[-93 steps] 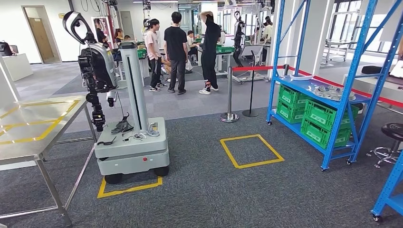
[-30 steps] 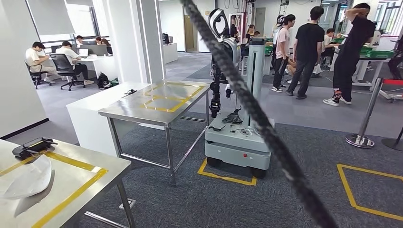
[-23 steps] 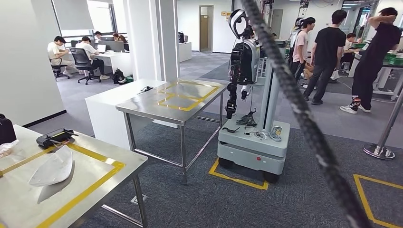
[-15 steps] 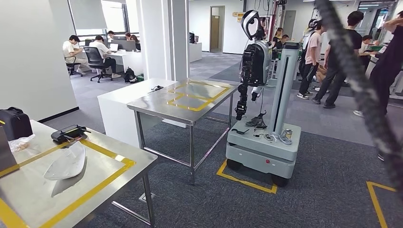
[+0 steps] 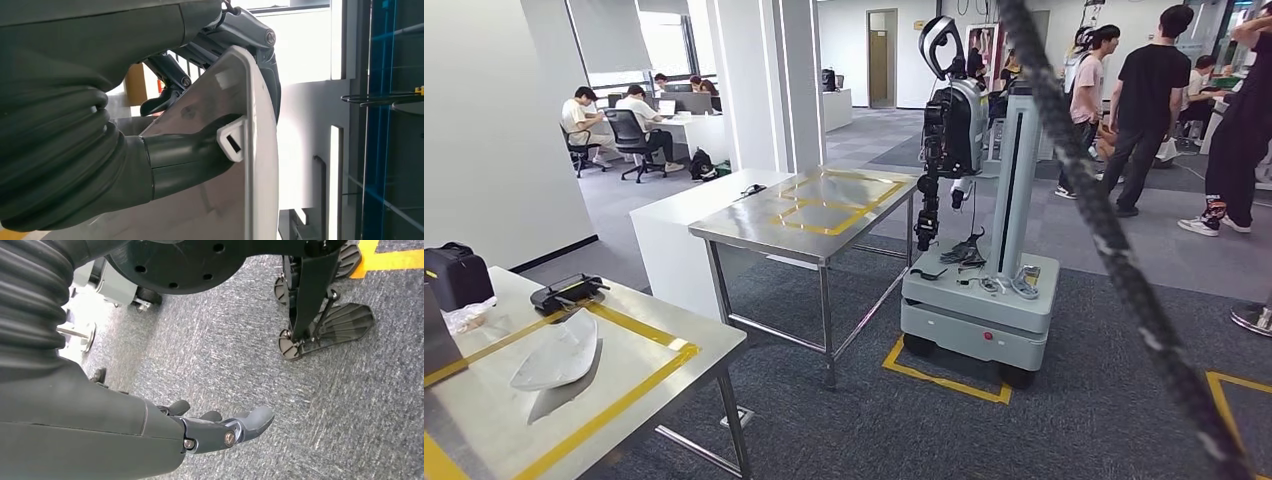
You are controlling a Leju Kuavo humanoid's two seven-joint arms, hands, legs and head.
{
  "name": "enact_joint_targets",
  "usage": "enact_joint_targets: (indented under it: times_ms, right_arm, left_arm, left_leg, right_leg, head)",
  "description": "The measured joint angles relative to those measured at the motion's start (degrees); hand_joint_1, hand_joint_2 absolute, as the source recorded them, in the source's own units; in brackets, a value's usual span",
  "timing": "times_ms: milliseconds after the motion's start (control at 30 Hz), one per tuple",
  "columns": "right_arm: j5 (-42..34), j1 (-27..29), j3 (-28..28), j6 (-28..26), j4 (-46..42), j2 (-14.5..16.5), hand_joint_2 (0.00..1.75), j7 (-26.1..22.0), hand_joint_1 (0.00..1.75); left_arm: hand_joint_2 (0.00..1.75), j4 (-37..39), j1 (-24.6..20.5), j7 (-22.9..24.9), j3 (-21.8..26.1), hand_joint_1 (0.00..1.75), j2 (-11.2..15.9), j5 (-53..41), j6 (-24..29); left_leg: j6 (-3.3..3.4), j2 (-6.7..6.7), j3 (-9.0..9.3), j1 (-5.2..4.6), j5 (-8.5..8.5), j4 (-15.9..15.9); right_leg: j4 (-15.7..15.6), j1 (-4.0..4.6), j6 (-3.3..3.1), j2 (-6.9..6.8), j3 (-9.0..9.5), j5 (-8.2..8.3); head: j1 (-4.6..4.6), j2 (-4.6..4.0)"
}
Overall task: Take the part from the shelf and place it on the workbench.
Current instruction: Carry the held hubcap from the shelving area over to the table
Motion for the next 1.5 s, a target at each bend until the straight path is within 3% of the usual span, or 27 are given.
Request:
enact_joint_targets:
  times_ms: [133, 233, 267, 333, 367, 400, 433, 467, 533, 600, 667, 700, 767, 833, 900, 933, 967, 1033, 1100, 1233, 1500]
  right_arm:
    - [-0.01, -0.09, 0.08, -0.04, 0.0, 0.14, 1.75, 0.05, 0.0]
    - [-0.18, -0.25, 0.09, -0.05, 0.0, 0.27, 1.75, 0.21, 0.0]
    - [-0.28, -0.27, 0.09, -0.05, 0.0, 0.28, 1.75, 0.25, 0.0]
    - [-0.45, -0.3, 0.09, -0.06, 0.0, 0.29, 1.75, 0.3, 0.0]
    - [-0.49, -0.29, 0.09, -0.07, 0.0, 0.29, 1.75, 0.31, 0.0]
    - [-0.52, -0.26, 0.08, -0.07, 0.0, 0.28, 1.75, 0.33, 0.0]
    - [-0.55, -0.22, 0.08, -0.08, 0.0, 0.28, 1.75, 0.34, 0.0]
    - [-0.56, -0.2, 0.07, -0.09, 0.0, 0.27, 1.75, 0.34, 0.0]
    - [-0.58, -0.21, 0.07, -0.1, 0.01, 0.29, 1.75, 0.36, 0.0]
    - [-0.67, -0.27, 0.08, -0.12, 0.01, 0.33, 1.75, 0.39, 0.0]
    - [-0.91, -0.34, 0.07, -0.19, 0.01, 0.34, 1.75, 0.34, 0.0]
    - [-1.18, -0.36, 0.03, -0.25, 0.0, 0.34, 1.75, 0.26, 0.0]
    - [-1.8, -0.36, -0.12, -0.45, 0.01, 0.36, 1.75, 0.19, 0.0]
    - [-2.17, -0.26, -0.36, -0.71, 0.01, 0.35, 1.75, 0.38, 0.0]
    - [-2.22, -0.12, -0.61, -0.88, 0.0, 0.35, 1.75, 0.66, 0.0]
    - [-2.22, -0.07, -0.72, -0.93, 0.01, 0.35, 1.75, 0.78, 0.0]
    - [-2.21, -0.07, -0.81, -0.94, 0.01, 0.35, 1.75, 0.85, 0.0]
    - [-2.16, -0.13, -0.94, -0.96, 0.01, 0.35, 1.75, 0.92, 0.0]
    - [-2.11, -0.2, -1.0, -0.94, 0.01, 0.35, 1.75, 0.93, 0.0]
    - [-2.02, -0.23, -1.07, -0.91, 0.01, 0.33, 1.75, 0.85, 0.0]
    - [-1.95, -0.24, -1.08, -0.74, 0.0, 0.33, 1.75, 0.19, 0.0]
  left_arm:
    - [1.75, 0.14, 0.05, 0.0, 0.19, 1.75, 0.19, 0.03, -0.06]
    - [1.75, -0.03, 0.52, -0.04, 0.35, 1.75, 0.31, 0.08, -0.44]
    - [1.75, -0.08, 0.74, -0.04, 0.38, 1.75, 0.26, 0.15, -0.64]
    - [1.75, -0.08, 1.26, -0.03, 0.39, 1.75, 0.07, 0.32, -0.93]
    - [1.75, -0.07, 1.54, -0.02, 0.39, 1.75, -0.04, 0.39, -1.02]
    - [1.75, -0.06, 1.78, -0.02, 0.4, 1.75, -0.14, 0.44, -1.05]
    - [1.75, -0.05, 1.94, -0.02, 0.4, 1.75, -0.21, 0.48, -1.07]
    - [1.75, -0.05, 2.03, -0.02, 0.4, 1.75, -0.26, 0.5, -1.08]
    - [1.75, -0.08, 2.11, -0.02, 0.4, 1.75, -0.32, 0.5, -1.08]
    - [1.75, -0.08, 2.13, -0.03, 0.4, 1.75, -0.37, 0.49, -1.12]
    - [1.75, -0.02, 2.18, -0.03, 0.39, 1.75, -0.39, 0.48, -1.15]
    - [1.75, 0.05, 2.2, -0.02, 0.39, 1.75, -0.38, 0.48, -1.14]
    - [1.75, 0.21, 2.1, -0.02, 0.38, 1.75, -0.37, 0.49, -1.09]
    - [1.75, 0.32, 2.01, -0.01, 0.36, 1.75, -0.42, 0.54, -1.05]
    - [1.75, 0.34, 2.27, 0.0, 0.35, 1.75, -0.67, 0.62, -0.99]
    - [1.75, 0.26, 2.47, 0.0, 0.35, 1.75, -0.84, 0.65, -0.93]
    - [1.75, 0.09, 2.67, 0.0, 0.35, 1.75, -0.97, 0.64, -0.84]
    - [1.75, -0.48, 2.97, 0.0, 0.35, 1.75, -1.09, 0.6, -0.64]
    - [1.75, -1.09, 3.3, 0.0, 0.36, 1.75, -1.15, 0.56, -0.53]
    - [1.75, -2.19, 4.5, -0.01, 0.51, 1.75, -1.34, 0.55, -0.45]
    - [1.75, -3.11, 5.72, 0.1, 0.92, 1.75, -1.37, 0.56, -0.45]
  left_leg:
    - [0.7, 0.0, -0.41, -0.2, -0.29, -0.02]
    - [0.93, -0.22, 1.11, 0.41, 0.71, -2.01]
    - [0.89, -0.35, 1.57, 0.68, 1.07, -2.52]
    - [0.93, -0.72, 1.42, 0.8, 1.18, -2.46]
    - [0.88, -1.04, 1.16, 0.91, 1.15, -2.25]
    - [0.75, -1.47, 0.88, 1.07, 1.07, -1.94]
    - [0.52, -1.99, 0.6, 1.29, 0.95, -1.53]
    - [0.18, -2.56, 0.32, 1.55, 0.75, -1.0]
    - [-0.76, -3.59, -0.35, 1.92, 0.17, 0.29]
    - [-1.71, -4.52, -1.04, 2.0, -0.17, 0.99]
    - [-2.49, -5.34, -1.37, 2.13, 0.04, 0.8]
    - [-2.7, -4.93, -1.56, 2.21, 0.03, 0.96]
    - [-2.77, -2.23, -3.11, 2.1, -1.76, 4.06]
    - [-2.6, 0.45, -6.26, 1.86, -5.64, 11.45]
    - [-2.48, 0.89, -8.53, 1.8, -7.78, 17.18]
    - [-2.37, 0.94, -8.28, 1.77, -7.33, 17.22]
    - [-2.22, 1.03, -6.82, 1.73, -5.86, 14.81]
    - [-1.9, 1.56, -2.52, 1.48, -2.9, 7.06]
    - [-1.57, 1.91, -0.1, 1.17, -1.94, 2.51]
    - [-1.41, 1.61, 0.02, 0.97, -1.9, 2.11]
    - [-0.5, 1.6, -0.03, 0.67, -2.11, 2.27]
  right_leg:
    - [-0.28, -0.1, 0.31, -0.07, 0.19, 0.0]
    - [0.68, 0.09, 0.93, -0.11, 0.29, -0.98]
    - [2.86, 0.11, 1.21, -0.04, -0.6, -2.37]
    - [10.24, -0.15, 1.85, 0.03, -4.2, -6.2]
    - [13.57, -0.35, 2.17, 0.04, -5.96, -7.44]
    - [15.18, -0.59, 2.47, 0.04, -6.9, -7.6]
    - [14.37, -0.86, 2.78, 0.1, -6.58, -6.52]
    - [11.31, -1.17, 3.08, 0.37, -5.08, -4.6]
    - [3.9, -1.59, 3.43, 2.26, -1.36, -1.61]
    - [1.19, -1.46, 2.76, 3.41, -0.07, -1.15]
    - [1.46, -1.2, 1.54, 2.48, -0.22, -1.13]
    - [1.38, -1.18, 1.03, 1.94, -0.22, -0.98]
    - [1.08, -1.16, 0.15, 0.91, -0.24, -0.64]
    - [1.03, -0.86, -0.28, 0.1, -0.37, -0.58]
    - [1.05, -0.58, -0.4, -0.62, -0.46, -0.61]
    - [1.07, -0.5, -0.42, -0.9, -0.45, -0.64]
    - [1.11, -0.45, -0.39, -1.11, -0.4, -0.68]
    - [1.27, -0.31, -0.11, -1.41, -0.3, -0.85]
    - [1.51, -0.08, 0.37, -1.56, -0.36, -1.03]
    - [1.31, 0.04, -0.56, -1.54, -0.24, -0.85]
    - [0.41, -0.24, 1.21, -1.55, 0.11, -0.44]
  head:
    - [-0.01, 0.0]
    - [0.02, 0.01]
    - [0.03, 0.01]
    - [0.05, 0.0]
    - [0.06, 0.0]
    - [0.06, 0.0]
    - [0.07, 0.0]
    - [0.07, 0.0]
    - [0.09, 0.0]
    - [0.07, 0.0]
    - [0.04, 0.0]
    - [0.03, 0.0]
    - [-0.04, 0.0]
    - [-0.1, 0.0]
    - [-0.1, 0.0]
    - [-0.1, 0.0]
    - [-0.1, 0.0]
    - [-0.1, 0.0]
    - [-0.08, 0.0]
    - [-0.01, 0.0]
    - [-0.01, 0.0]
